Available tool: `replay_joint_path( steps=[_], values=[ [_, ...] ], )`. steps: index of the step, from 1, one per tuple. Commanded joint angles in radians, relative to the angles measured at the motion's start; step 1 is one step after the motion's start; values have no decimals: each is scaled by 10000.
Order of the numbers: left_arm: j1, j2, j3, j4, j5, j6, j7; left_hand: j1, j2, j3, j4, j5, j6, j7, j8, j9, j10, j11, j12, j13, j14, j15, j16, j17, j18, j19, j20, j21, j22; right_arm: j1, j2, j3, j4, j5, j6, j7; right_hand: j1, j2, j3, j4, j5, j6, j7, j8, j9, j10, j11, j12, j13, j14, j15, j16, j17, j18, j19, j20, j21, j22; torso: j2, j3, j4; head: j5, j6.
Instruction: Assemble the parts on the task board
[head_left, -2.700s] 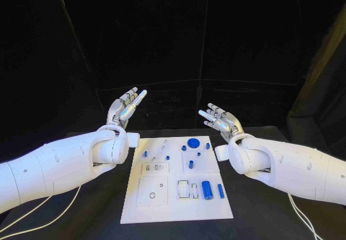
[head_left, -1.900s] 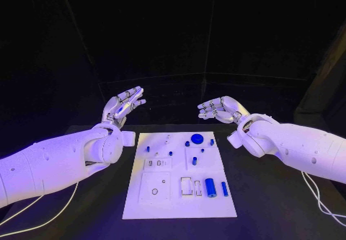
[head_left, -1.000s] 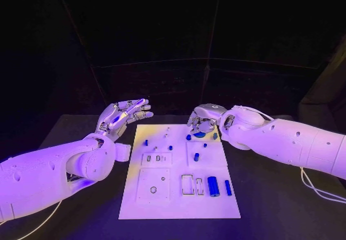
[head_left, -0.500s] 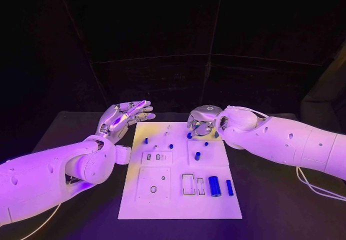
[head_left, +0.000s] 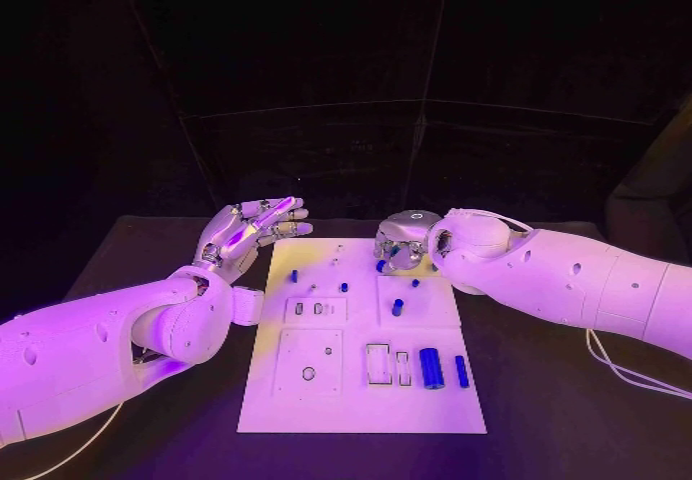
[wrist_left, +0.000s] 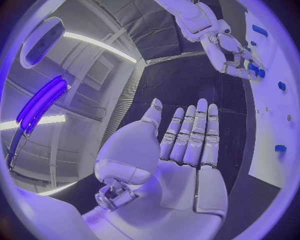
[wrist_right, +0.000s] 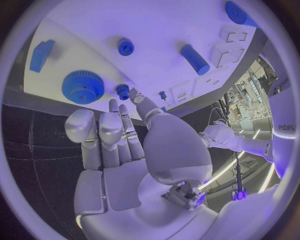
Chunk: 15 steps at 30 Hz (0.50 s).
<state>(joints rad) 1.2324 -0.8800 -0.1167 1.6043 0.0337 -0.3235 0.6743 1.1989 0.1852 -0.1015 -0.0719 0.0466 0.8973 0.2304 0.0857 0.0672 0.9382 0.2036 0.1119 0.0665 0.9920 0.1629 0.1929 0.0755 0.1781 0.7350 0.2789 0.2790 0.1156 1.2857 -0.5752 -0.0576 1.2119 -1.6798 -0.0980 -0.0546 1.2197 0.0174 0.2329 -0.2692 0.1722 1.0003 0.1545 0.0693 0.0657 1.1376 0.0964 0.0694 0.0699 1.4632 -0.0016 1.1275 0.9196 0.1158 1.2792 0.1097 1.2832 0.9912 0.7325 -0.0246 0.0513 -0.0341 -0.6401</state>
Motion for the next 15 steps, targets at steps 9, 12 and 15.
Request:
replay_joint_path(
  steps=[9,12,15],
  values=[
    [36,-45,9,53,17,46,500,63,10,48,-142,29,75,328,-9,-6,67,41,33,-14,110,-1,-55,-14,64,133,-11,-33,-31,26,115,9,-112,67,386,131,36,215,531,130,-60,253,37,67,42,264,-49,46,-7,301,58,572,565,-188,290,11,485,698,95,-1,15,21,13],
    [42,-53,9,54,20,33,488,88,20,90,-203,30,64,338,-38,-12,46,48,14,-19,148,-4,-56,-19,64,172,-15,-36,-46,26,139,9,-146,85,431,148,24,242,681,181,-81,324,29,68,40,316,-59,33,-16,286,54,660,633,-202,304,10,564,804,104,4,16,31,-1],
    [45,-56,9,50,22,28,482,89,21,91,-205,30,63,339,-39,-12,45,48,13,-20,149,-4,-56,-19,64,173,-16,-36,-46,26,176,9,-195,94,480,163,46,259,870,211,-101,389,27,64,38,372,-64,20,-22,270,53,745,695,-215,318,7,643,910,103,4,9,33,-14]
  ],
)
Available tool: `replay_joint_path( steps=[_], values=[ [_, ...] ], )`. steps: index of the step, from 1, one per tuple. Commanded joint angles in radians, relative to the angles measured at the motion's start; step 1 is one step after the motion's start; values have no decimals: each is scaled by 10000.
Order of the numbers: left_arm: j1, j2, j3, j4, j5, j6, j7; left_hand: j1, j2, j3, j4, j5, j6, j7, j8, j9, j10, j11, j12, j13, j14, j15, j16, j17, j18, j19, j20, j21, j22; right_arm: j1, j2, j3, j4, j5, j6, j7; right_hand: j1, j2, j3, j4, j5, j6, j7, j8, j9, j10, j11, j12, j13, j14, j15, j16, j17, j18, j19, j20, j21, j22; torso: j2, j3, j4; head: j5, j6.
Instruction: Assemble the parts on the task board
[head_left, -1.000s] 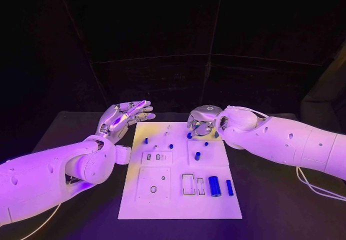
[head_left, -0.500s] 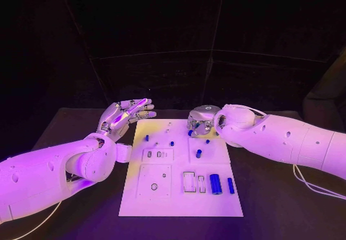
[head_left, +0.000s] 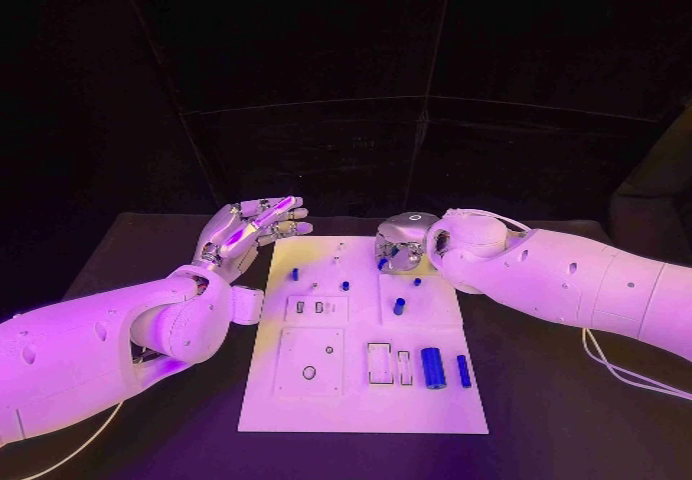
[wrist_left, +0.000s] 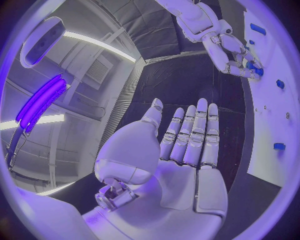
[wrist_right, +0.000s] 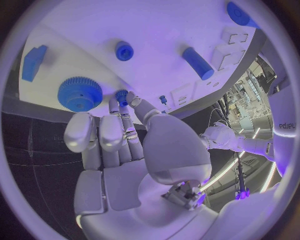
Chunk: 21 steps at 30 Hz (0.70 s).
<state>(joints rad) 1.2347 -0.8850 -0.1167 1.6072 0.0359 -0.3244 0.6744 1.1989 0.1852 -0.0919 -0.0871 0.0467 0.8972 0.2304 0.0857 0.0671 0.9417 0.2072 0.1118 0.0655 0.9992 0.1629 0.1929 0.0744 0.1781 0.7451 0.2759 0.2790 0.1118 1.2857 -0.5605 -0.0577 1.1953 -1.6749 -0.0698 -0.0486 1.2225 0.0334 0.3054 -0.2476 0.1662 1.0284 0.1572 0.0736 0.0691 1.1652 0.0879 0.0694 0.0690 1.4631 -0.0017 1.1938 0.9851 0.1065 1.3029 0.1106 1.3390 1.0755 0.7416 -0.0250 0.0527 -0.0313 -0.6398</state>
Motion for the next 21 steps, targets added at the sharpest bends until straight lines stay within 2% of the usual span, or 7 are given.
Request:
replay_joint_path(
  steps=[1,10,16,21],
  values=[
    [22,-5,9,17,0,38,479,93,22,5,-70,29,56,344,-50,-13,-1,16,5,-11,88,-5,-56,-10,64,84,13,-37,-14,26,50,10,-56,47,216,109,33,103,219,0,-59,130,1,19,4,115,19,15,-15,265,51,112,64,-128,88,-3,114,108,8,5,-3,-1,-29],
    [28,-15,9,10,1,34,476,116,24,35,-119,30,45,345,-69,-16,-23,19,-12,-15,105,-4,-61,-14,63,106,10,-41,-25,25,151,8,-215,54,177,180,94,68,517,5,-159,162,21,-12,-5,142,23,-14,-23,241,57,203,119,-142,88,4,201,219,27,7,-14,23,-61],
    [32,-23,9,1,2,50,475,121,26,42,-129,29,44,344,-73,-16,-27,20,-15,-15,108,-5,-62,-15,62,110,10,-42,-27,24,30,9,-27,370,-633,433,215,107,898,18,-51,398,33,64,33,419,-13,71,20,281,35,454,395,-238,356,-8,505,777,16,7,-17,35,-83],
    [37,-41,9,-59,75,126,540,-3,-37,-8,-116,26,36,353,-99,-16,-53,27,-37,-17,125,-2,-78,-24,59,138,9,-56,-50,25,-119,15,213,744,-1455,621,195,57,977,46,-32,448,41,69,39,467,-16,67,23,282,34,504,435,-250,382,-11,554,850,19,-11,-29,68,-31]
  ],
)
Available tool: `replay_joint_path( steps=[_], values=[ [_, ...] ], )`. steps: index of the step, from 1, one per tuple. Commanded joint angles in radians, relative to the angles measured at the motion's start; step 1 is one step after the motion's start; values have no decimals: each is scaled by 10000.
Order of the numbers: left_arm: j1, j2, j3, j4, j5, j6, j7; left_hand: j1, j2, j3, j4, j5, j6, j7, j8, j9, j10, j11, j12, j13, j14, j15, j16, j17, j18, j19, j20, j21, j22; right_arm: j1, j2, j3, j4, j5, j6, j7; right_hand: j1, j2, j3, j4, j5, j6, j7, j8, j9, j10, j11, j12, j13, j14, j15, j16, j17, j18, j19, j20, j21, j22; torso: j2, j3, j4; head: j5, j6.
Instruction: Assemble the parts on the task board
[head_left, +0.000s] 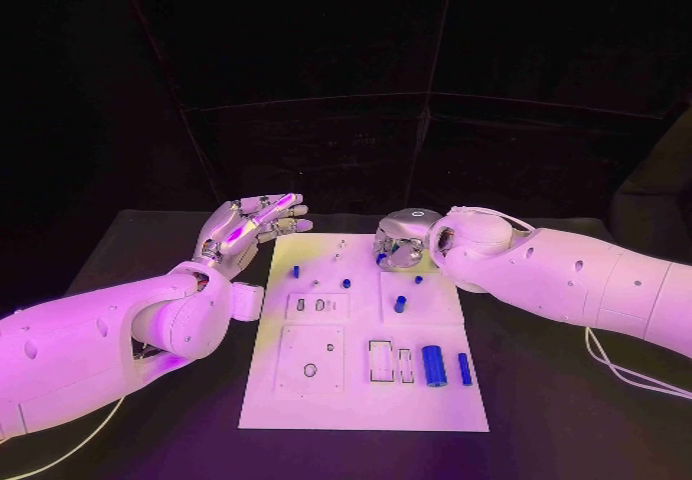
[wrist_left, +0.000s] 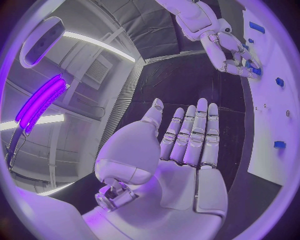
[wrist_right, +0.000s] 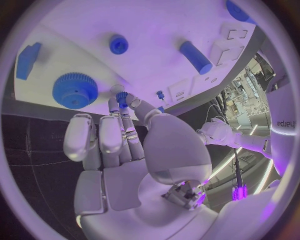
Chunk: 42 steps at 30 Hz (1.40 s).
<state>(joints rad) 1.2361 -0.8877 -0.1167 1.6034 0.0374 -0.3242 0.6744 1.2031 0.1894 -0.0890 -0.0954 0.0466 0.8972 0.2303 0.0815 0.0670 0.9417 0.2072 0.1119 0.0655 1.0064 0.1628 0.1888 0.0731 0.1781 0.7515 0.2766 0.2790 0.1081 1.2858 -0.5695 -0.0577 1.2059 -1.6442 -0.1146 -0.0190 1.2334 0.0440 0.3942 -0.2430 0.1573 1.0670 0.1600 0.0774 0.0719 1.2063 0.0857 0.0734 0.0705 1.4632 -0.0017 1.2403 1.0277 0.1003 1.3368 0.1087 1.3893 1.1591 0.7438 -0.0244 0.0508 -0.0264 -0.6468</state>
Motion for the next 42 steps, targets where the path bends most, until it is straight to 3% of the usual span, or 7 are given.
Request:
replay_joint_path(
  steps=[1,3,4,9,18,28,42],
  values=[
    [26,-19,9,-40,84,131,550,-47,-80,-37,-33,26,37,354,-58,-15,-53,27,-37,-17,53,-1,-37,-11,60,74,2,-56,-13,26,-42,17,151,505,-1222,339,90,-84,126,-4,78,65,15,23,9,60,6,17,5,277,36,48,8,-189,43,7,64,28,6,-15,-8,20,58],
    [31,-24,9,-74,117,140,562,-47,-80,-37,-33,26,37,354,-58,-15,-53,27,-37,-17,53,-1,-37,-11,60,74,2,-56,-13,30,-17,54,179,591,-1560,337,60,-168,161,9,77,54,27,0,3,50,19,-6,-1,256,43,30,-39,-186,21,12,68,18,11,-12,-14,19,93],
    [34,-23,9,-97,135,149,566,-50,-82,-39,-33,26,36,354,-58,-15,-54,27,-38,-17,54,-1,-38,-12,60,75,2,-57,-13,32,59,136,137,607,-1749,315,60,-181,173,9,74,50,28,-5,2,46,20,-12,-2,254,45,33,-38,-187,19,14,71,21,11,-8,-6,7,96],
    [40,-7,9,-133,163,170,580,-64,-90,-45,-33,27,36,352,-62,-15,-57,28,-41,-17,55,0,-40,-13,60,80,2,-59,-16,37,347,267,-146,558,-2170,221,78,-217,230,5,65,32,38,-27,-4,28,29,-33,-8,245,51,42,-37,-189,15,18,84,38,35,-23,40,-22,132],
    [43,41,9,-175,175,193,583,-75,-93,-48,-31,27,38,351,-63,-14,-58,27,-42,-17,58,-1,-42,-14,60,84,2,-60,-19,42,1086,322,-956,404,-2504,97,118,-264,322,-5,59,21,57,-49,-8,9,45,-53,-14,242,62,80,1,-194,17,27,111,77,49,-21,65,-2,144],
    [74,46,9,-87,176,186,558,-94,-97,-55,-28,27,41,350,-65,-13,-58,27,-43,-16,62,-1,-44,-15,60,90,1,-62,-23,48,1884,327,-1838,159,-1821,-71,114,-328,387,8,22,-3,63,-74,-14,-35,63,-77,-23,245,78,125,43,-199,18,40,135,111,144,-62,113,5,235],
    [142,17,10,-25,177,170,551,-94,-97,-55,-28,27,41,350,-65,-13,-58,27,-43,-16,62,-1,-44,-15,60,90,1,-62,-23,47,2156,324,-2230,-78,-1017,-259,103,-354,417,26,-20,-14,60,-84,-16,-58,66,-85,-26,243,85,141,54,-201,16,48,147,127,245,-72,134,10,216]
  ],
)
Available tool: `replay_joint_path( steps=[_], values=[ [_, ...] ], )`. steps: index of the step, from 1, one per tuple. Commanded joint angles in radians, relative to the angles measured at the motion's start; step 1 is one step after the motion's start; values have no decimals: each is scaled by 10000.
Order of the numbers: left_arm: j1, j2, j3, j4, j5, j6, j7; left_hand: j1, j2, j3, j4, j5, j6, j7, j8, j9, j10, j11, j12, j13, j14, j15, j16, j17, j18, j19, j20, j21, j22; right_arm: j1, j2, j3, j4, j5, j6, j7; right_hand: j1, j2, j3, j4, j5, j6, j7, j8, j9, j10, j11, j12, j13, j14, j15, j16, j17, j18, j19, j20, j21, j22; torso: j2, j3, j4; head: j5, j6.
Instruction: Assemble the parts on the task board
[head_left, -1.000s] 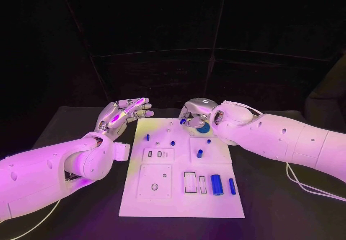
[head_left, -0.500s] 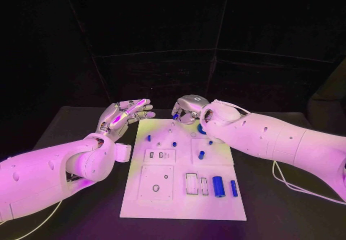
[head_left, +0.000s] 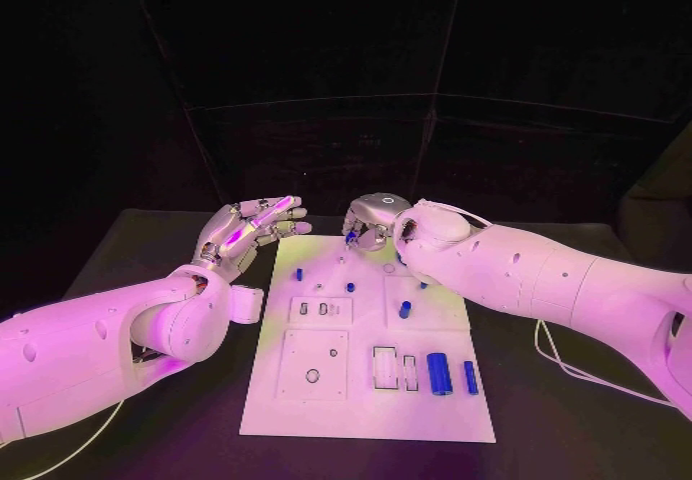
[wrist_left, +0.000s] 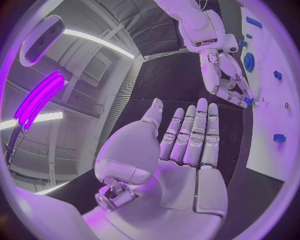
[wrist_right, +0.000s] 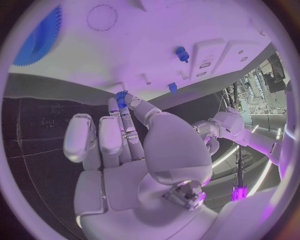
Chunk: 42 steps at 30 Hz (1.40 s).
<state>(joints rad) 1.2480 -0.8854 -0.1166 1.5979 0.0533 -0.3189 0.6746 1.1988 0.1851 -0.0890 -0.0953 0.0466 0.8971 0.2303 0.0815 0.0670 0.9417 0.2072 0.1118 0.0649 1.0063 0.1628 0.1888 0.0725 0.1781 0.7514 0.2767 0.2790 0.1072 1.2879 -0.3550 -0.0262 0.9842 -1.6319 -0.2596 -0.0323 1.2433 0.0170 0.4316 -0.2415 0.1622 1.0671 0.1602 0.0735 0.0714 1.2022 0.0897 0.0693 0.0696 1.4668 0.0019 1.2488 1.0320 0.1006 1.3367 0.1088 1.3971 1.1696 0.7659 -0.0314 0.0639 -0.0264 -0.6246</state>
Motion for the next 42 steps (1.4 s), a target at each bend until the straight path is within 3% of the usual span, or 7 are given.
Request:
replay_joint_path(
  steps=[1,21,30,36,42],
  values=[
    [27,-9,10,32,17,116,548,-52,-54,-55,-30,27,41,350,-65,-12,-58,26,-43,-10,64,-1,-45,-9,60,91,1,-62,-15,26,11,9,-13,-207,453,-132,4,-84,44,12,-70,-16,58,-46,-11,-17,26,-44,-17,207,49,56,11,-204,18,48,70,24,29,-2,-1,17,-21],
    [46,2,10,-47,17,108,510,-57,-55,-54,-37,28,46,348,-67,-11,-58,25,-44,-9,66,-2,-49,-11,60,98,0,-65,-20,26,-78,9,204,-233,342,-77,-32,-131,53,44,-96,-16,60,-49,-10,-19,30,-39,-16,203,53,68,13,-203,11,55,78,31,37,-12,26,85,-46],
    [50,-3,9,-76,17,101,504,-57,-55,-54,-37,28,46,348,-67,-11,-58,25,-44,-9,66,-2,-49,-11,60,98,0,-65,-20,26,-90,9,221,-233,451,-80,-49,-157,59,60,-98,-26,60,-55,-11,-30,32,-41,-17,201,56,76,17,-202,4,58,80,30,42,-20,-8,137,-52],
    [54,1,9,-76,17,103,496,-53,-53,-49,-46,28,46,348,-69,-11,-60,25,-46,-9,68,-2,-52,-12,60,102,0,-67,-23,26,-31,9,139,-233,449,-100,-168,-370,130,180,-154,-421,144,-134,-68,-508,139,-97,-74,41,146,-247,-517,-107,-337,121,-124,-446,49,-23,-7,55,-87],
    [69,-5,9,-75,18,97,490,-53,-53,-49,-46,28,46,348,-69,-11,-60,25,-46,-9,68,-2,-52,-12,60,102,0,-67,-23,26,35,9,95,-232,461,-76,-188,-474,180,237,-179,-570,148,-119,-61,-764,192,-83,-72,-18,185,-369,-698,-73,-464,171,-206,-608,56,-26,8,150,-153]
  ],
)
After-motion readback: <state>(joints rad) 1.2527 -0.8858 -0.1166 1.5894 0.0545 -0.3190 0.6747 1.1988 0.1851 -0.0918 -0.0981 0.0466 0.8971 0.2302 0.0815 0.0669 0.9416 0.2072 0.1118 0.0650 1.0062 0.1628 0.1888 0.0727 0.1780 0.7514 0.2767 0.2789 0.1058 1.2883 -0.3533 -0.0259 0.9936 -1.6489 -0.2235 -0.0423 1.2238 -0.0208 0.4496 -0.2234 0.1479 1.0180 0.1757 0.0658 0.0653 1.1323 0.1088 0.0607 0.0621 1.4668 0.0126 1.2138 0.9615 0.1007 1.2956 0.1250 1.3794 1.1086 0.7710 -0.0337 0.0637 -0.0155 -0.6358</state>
